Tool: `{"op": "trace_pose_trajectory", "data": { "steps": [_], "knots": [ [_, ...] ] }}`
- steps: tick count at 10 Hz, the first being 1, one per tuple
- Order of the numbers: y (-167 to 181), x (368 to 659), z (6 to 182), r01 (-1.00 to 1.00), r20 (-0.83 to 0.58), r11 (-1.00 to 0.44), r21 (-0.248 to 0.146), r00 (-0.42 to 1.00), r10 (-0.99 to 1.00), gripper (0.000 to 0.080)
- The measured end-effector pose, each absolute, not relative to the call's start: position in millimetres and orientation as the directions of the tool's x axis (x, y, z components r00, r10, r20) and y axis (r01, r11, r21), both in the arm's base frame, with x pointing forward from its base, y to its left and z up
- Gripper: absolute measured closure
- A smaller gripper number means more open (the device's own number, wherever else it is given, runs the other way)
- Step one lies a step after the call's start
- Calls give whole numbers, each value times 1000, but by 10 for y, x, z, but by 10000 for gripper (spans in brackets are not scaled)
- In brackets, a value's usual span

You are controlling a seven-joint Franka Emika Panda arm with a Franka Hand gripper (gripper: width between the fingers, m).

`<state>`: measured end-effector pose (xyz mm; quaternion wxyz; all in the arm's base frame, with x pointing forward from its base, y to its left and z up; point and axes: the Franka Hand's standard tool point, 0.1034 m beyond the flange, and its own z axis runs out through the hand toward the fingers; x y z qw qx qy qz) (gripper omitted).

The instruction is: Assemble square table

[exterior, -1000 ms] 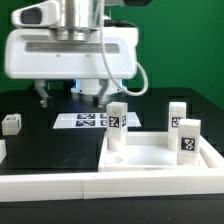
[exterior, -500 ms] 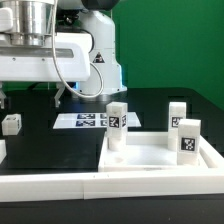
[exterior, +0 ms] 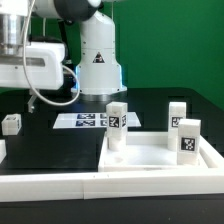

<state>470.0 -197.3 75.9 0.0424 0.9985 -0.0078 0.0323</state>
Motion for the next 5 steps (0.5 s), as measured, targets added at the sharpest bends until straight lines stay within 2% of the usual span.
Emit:
{"op": "trace_pose_trajectory", "data": {
  "steps": [3,5],
  "knots": [
    [-2302,4317,579,-25,24,-995,97,999,-23,150],
    [-2416,4353,614,-33,31,-994,101,999,-30,150]
  ]
}}
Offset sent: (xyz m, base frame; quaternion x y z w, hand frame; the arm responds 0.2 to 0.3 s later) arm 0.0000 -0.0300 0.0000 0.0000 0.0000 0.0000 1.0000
